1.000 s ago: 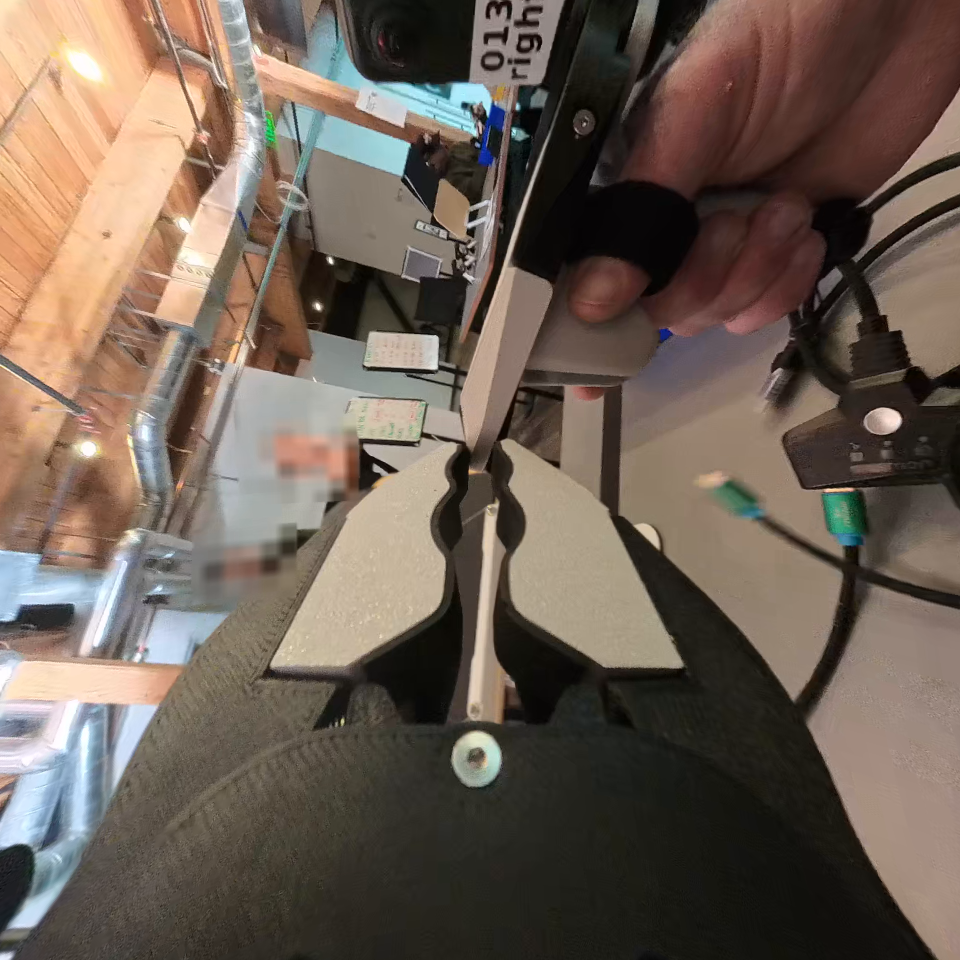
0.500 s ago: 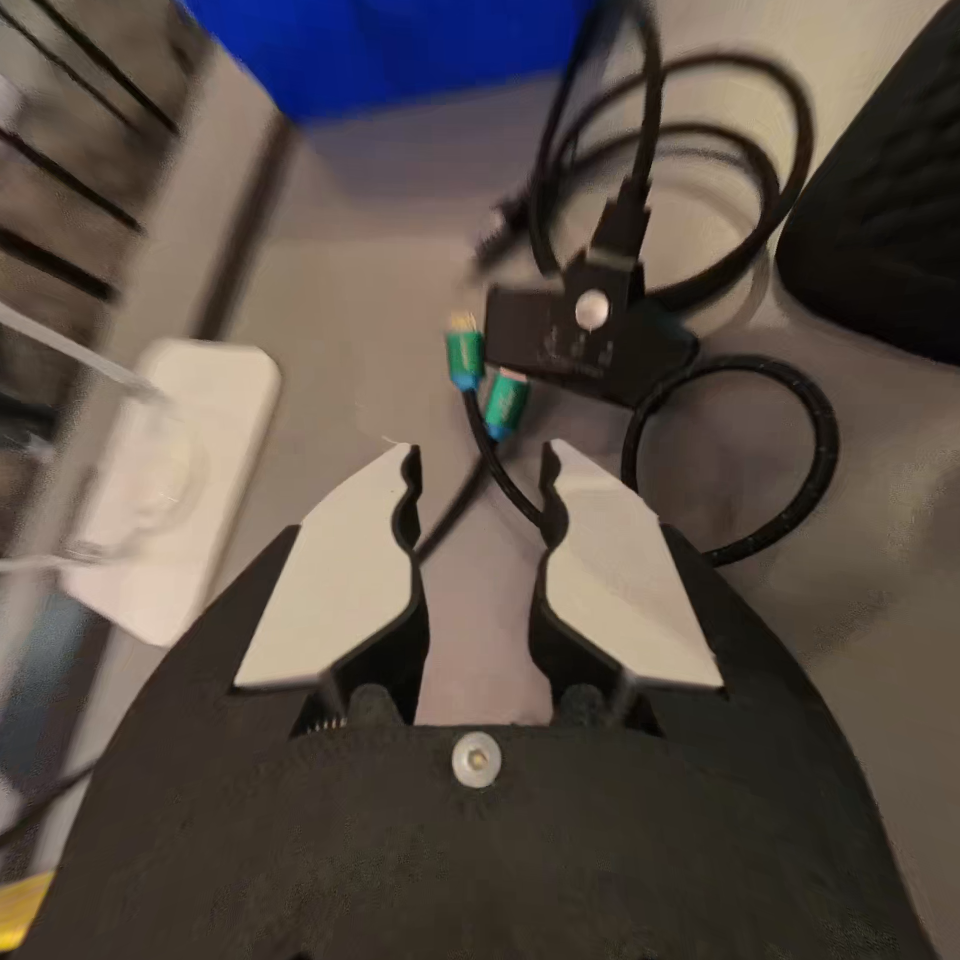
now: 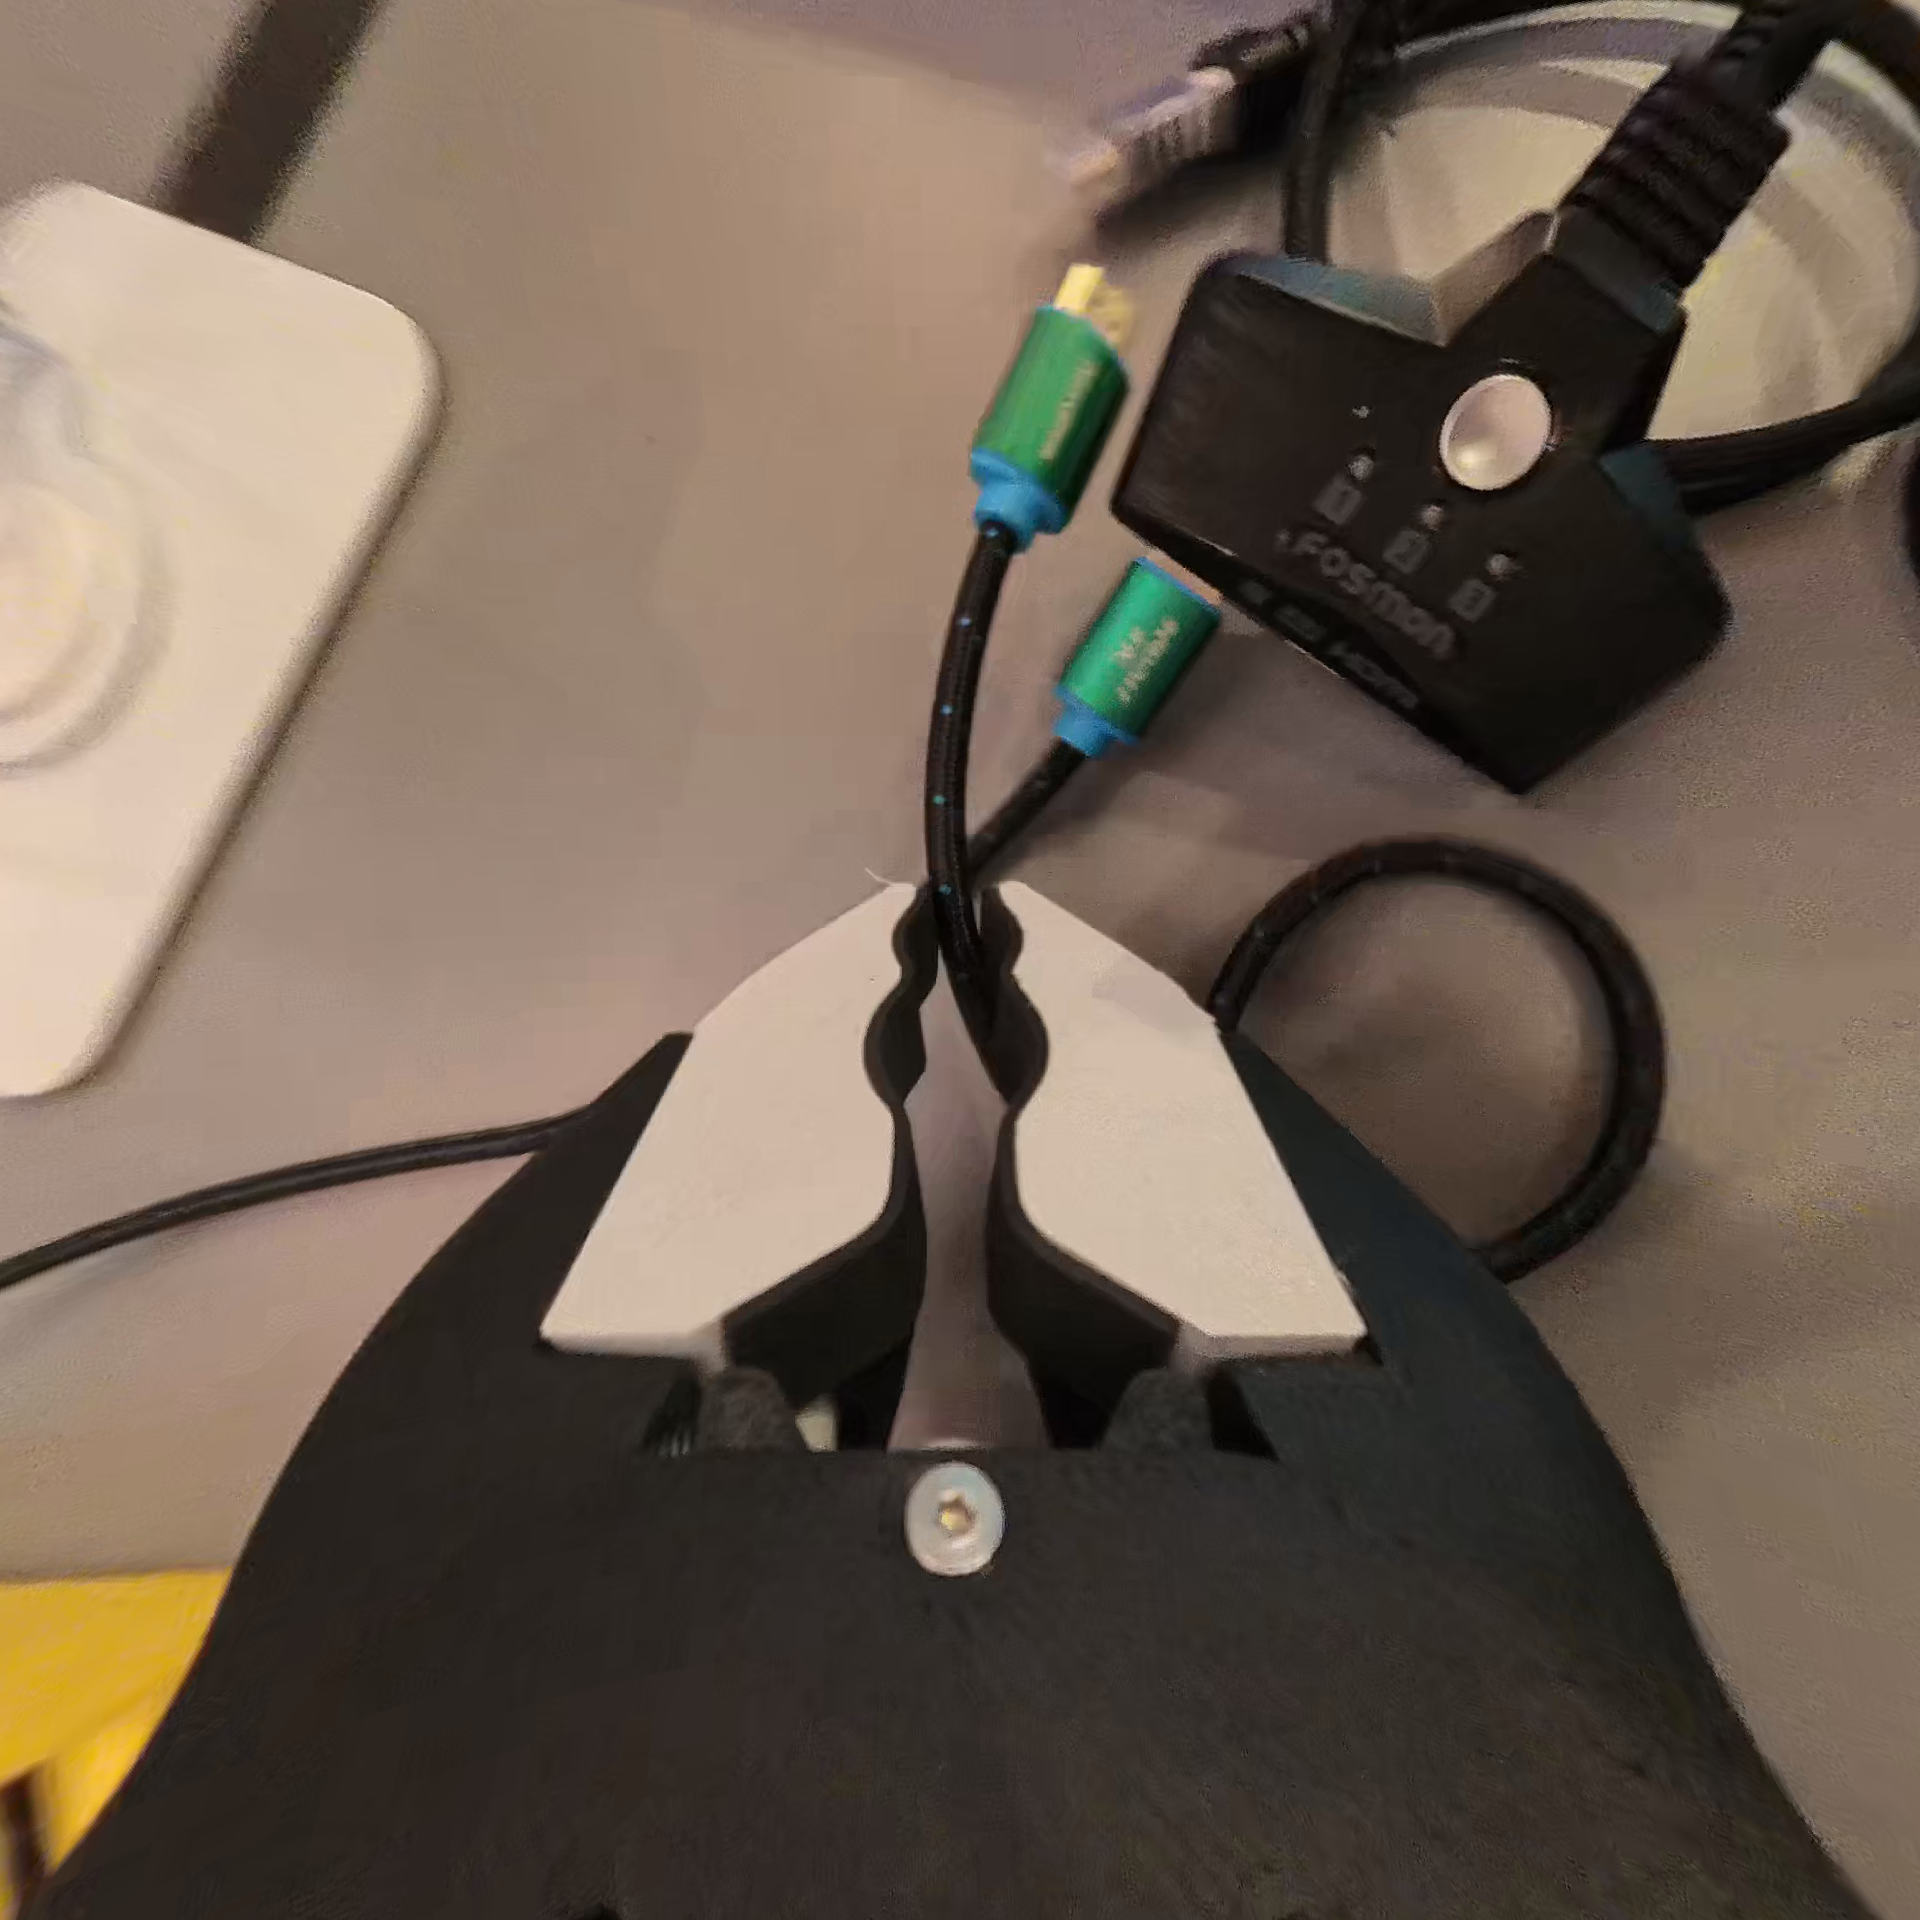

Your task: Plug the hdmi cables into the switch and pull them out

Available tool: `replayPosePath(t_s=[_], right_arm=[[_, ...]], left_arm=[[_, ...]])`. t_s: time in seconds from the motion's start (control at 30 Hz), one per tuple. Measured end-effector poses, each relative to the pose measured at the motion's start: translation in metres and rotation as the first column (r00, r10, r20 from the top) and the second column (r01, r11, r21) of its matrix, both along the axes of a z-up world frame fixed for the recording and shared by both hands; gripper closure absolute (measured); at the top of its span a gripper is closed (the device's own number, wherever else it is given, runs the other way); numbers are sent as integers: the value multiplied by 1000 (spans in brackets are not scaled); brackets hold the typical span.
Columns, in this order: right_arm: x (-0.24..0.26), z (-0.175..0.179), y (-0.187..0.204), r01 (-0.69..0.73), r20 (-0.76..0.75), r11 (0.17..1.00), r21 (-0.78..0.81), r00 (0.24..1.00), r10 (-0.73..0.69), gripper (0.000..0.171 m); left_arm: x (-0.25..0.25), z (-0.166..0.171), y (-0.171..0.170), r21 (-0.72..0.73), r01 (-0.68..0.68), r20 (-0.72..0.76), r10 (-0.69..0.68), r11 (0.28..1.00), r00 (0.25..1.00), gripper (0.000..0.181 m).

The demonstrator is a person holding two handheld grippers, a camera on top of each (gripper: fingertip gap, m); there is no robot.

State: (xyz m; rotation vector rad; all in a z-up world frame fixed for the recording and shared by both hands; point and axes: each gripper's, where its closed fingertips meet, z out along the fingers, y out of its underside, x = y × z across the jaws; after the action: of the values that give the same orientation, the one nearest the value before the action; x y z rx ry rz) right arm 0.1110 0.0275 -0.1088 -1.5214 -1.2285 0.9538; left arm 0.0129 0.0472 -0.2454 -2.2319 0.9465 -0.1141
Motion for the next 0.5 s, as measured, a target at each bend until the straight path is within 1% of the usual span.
replayPosePath(t_s=[0.03,0.07,0.1,0.17,0.23,0.3,0.33,0.37,0.43,0.47,0.5], right_arm=[[1,1,0,1,-13,1000,-25,1000,-1,146],[1,2,2,4,-31,998,-62,1000,-6,136],[1,2,4,10,-44,994,-105,999,-15,125],[-2,4,6,-11,-108,974,-228,994,-14,117],[-5,12,6,-61,-214,924,-377,977,-23,110],[-9,22,0,-162,-335,844,-511,942,-22,103],[-12,28,-4,-218,-388,803,-554,921,-17,100],[-14,33,-8,-266,-436,772,-578,900,-16,100],[-19,45,-15,-347,-512,731,-588,859,-4,106],[-22,48,-17,-366,-533,725,-583,846,-2,106],[-24,53,-18,-380,-556,725,-574,831,-5,112]], left_arm=[[-3,11,2,64,3,-19,-2,998,1000,175],[-5,24,5,135,4,-40,2,991,999,175],[-9,40,8,236,11,-96,12,972,995,175],[-14,76,9,428,47,-199,43,903,979,175],[-19,117,6,616,112,-316,115,779,942,175],[-19,153,-2,750,230,-439,206,620,875,175],[-17,168,-8,788,298,-487,249,539,837,175],[-14,179,-13,805,357,-522,279,474,806,175],[-8,195,-22,824,433,-548,317,367,774,175],[-6,201,-25,827,453,-552,332,331,765,175],[-2,206,-30,832,471,-551,331,293,767,175]])
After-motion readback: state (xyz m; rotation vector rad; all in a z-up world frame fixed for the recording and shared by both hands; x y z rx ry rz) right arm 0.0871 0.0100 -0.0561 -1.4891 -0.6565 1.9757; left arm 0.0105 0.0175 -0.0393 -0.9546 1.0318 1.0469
